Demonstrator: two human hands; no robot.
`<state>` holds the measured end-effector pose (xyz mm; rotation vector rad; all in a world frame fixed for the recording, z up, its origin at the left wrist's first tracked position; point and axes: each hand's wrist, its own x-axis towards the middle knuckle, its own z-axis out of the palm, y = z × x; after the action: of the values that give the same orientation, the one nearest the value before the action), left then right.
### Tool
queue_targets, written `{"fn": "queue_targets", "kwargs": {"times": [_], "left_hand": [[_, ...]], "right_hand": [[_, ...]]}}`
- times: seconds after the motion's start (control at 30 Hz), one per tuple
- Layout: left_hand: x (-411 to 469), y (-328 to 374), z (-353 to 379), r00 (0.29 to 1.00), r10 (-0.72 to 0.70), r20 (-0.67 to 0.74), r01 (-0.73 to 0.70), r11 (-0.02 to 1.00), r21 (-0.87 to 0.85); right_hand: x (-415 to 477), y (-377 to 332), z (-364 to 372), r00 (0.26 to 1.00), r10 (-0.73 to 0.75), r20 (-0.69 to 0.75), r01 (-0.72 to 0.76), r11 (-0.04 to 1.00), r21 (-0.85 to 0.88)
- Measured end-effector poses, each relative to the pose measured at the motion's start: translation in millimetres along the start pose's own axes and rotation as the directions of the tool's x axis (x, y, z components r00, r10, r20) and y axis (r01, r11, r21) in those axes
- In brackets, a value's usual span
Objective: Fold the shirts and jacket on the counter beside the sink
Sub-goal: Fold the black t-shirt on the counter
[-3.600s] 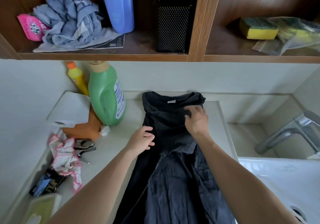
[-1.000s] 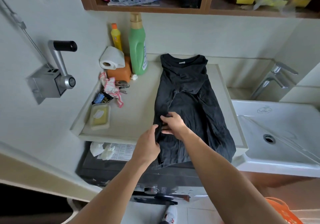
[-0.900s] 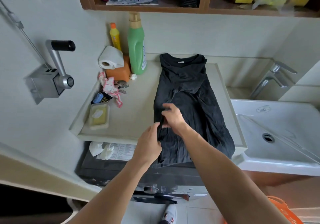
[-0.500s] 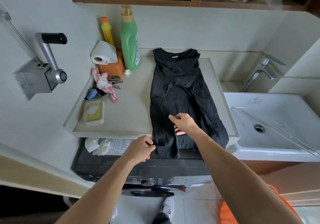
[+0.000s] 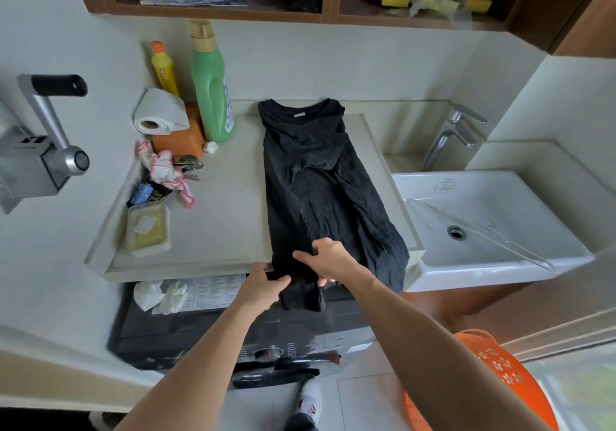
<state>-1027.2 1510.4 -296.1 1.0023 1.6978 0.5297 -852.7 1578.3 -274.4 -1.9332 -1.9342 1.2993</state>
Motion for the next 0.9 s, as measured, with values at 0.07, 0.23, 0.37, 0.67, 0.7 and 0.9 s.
{"fn": "queue_targets", "kwargs": {"times": [0.07, 0.23, 0.37, 0.67, 0.7, 0.9], "left_hand": [[4.9, 7.0, -5.5, 1.000, -0.004, 0.022, 0.003, 0.997, 0.071], [26.0, 35.0, -24.4, 0.998, -0.045, -0.042, 0.053, 0.976, 0.211], [54.2, 64.3, -34.6, 0.992, 0.067, -0.102, -0.057, 0.994, 0.094], [98.4, 84.7, -39.9, 0.994, 0.007, 0.110, 0.021, 0.968, -0.250], [100.8, 83.8, -41.7, 0.993, -0.019, 0.117, 0.051, 0.961, -0.272], [106.4, 88.7, -49.1, 0.977, -0.083, 0.194, 0.141, 0.942, -0.305]], "right_hand": [[8.6, -11.8, -14.5, 0.997, 0.017, -0.081, -0.019, 0.999, -0.027], [51.0, -20.1, -43.2, 0.987, -0.032, -0.156, 0.046, 0.995, 0.088], [99.3, -34.7, -58.1, 0.984, -0.027, -0.176, 0.075, 0.960, 0.271], [195.5, -74.7, -69.8, 0.997, -0.076, 0.034, 0.047, 0.854, 0.519], [202.0, -76.7, -70.6, 0.996, -0.077, 0.039, 0.044, 0.844, 0.535], [221.1, -80.2, -103.7, 0.992, -0.091, -0.083, 0.122, 0.812, 0.570]]}}
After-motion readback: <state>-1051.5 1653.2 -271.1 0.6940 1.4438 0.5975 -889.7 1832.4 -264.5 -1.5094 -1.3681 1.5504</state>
